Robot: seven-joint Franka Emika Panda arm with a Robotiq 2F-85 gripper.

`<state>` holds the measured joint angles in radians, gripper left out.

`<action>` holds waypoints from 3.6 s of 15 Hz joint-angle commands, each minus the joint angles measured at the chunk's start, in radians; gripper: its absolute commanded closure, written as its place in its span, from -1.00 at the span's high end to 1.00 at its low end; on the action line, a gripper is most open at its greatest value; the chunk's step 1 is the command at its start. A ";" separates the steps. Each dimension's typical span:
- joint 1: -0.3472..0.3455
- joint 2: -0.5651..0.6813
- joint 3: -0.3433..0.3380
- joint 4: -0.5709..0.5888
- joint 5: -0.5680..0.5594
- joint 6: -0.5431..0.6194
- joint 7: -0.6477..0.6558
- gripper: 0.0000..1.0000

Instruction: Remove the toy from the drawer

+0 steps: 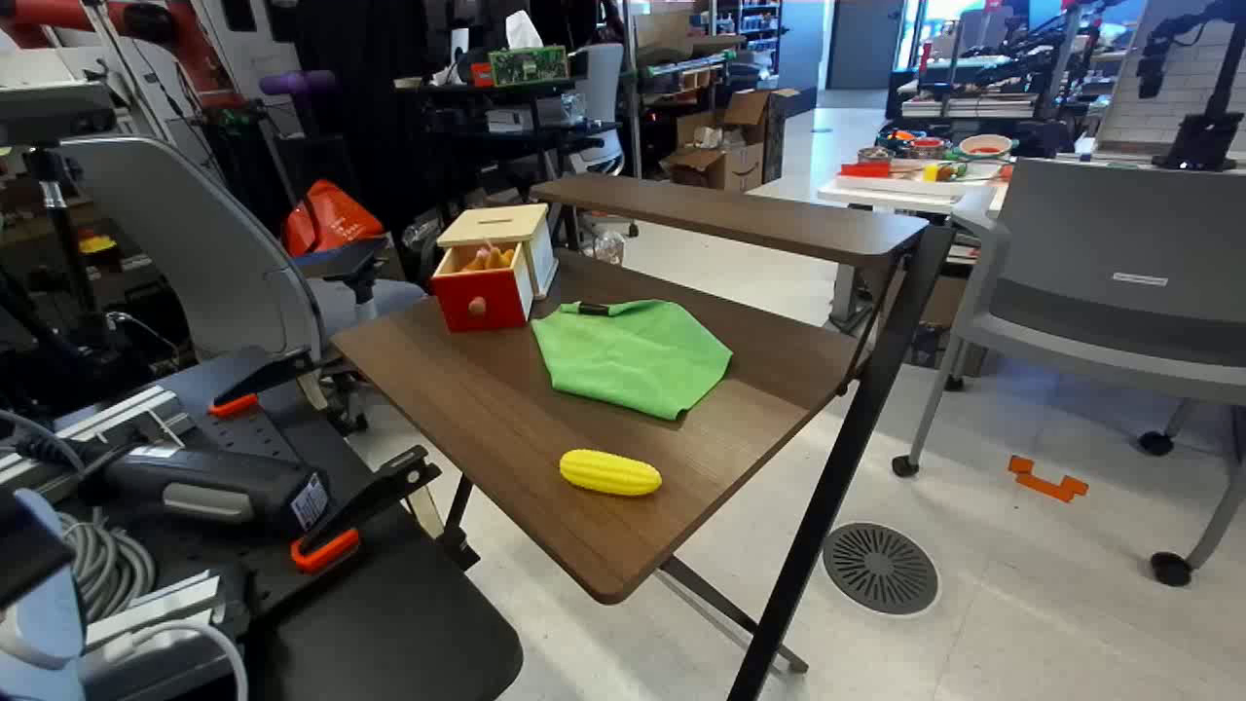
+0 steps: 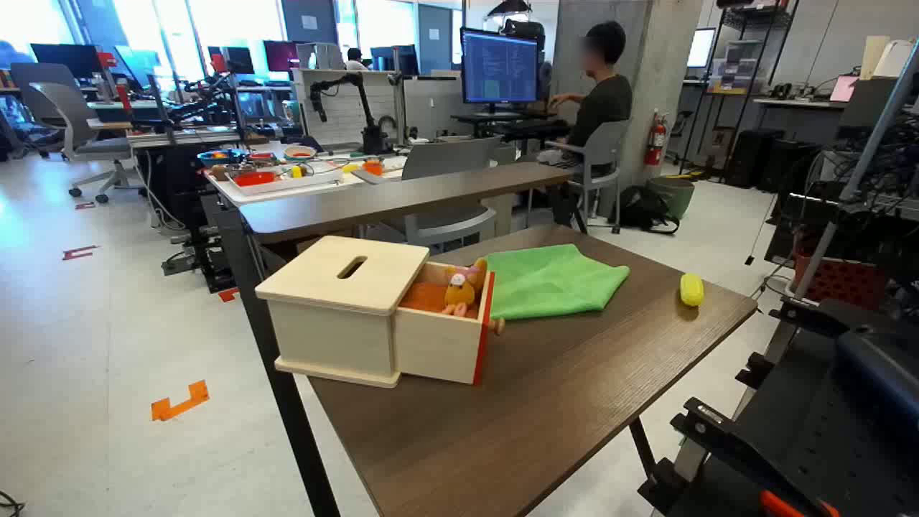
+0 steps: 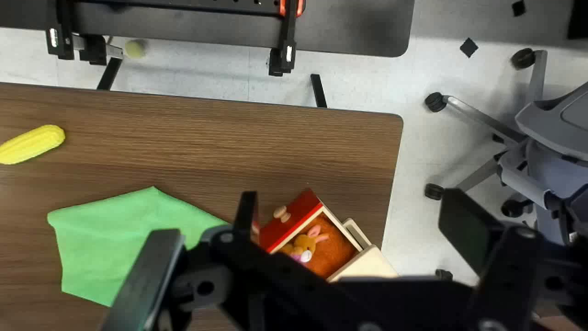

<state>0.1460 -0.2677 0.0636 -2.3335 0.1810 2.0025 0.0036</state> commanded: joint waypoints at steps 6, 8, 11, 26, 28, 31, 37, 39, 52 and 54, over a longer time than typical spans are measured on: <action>-0.023 0.039 0.037 -0.009 -0.039 0.101 0.085 1.00; -0.025 0.076 0.047 -0.023 -0.049 0.197 0.125 1.00; -0.026 0.160 0.059 -0.035 -0.085 0.328 0.181 1.00; 0.085 0.672 -0.020 0.200 -0.363 0.608 0.478 1.00; 0.100 0.717 -0.029 0.243 -0.352 0.609 0.475 1.00; 0.122 0.776 -0.045 0.304 -0.347 0.604 0.475 1.00; 0.147 0.858 -0.057 0.392 -0.328 0.603 0.467 1.00; 0.153 0.877 -0.061 0.411 -0.328 0.603 0.464 0.46; 0.151 0.858 -0.083 0.397 -0.323 0.612 0.466 -0.94; 0.150 0.838 -0.083 0.379 -0.322 0.616 0.466 -0.98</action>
<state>0.2801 0.6094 0.0025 -1.9193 -0.1640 2.5944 0.4642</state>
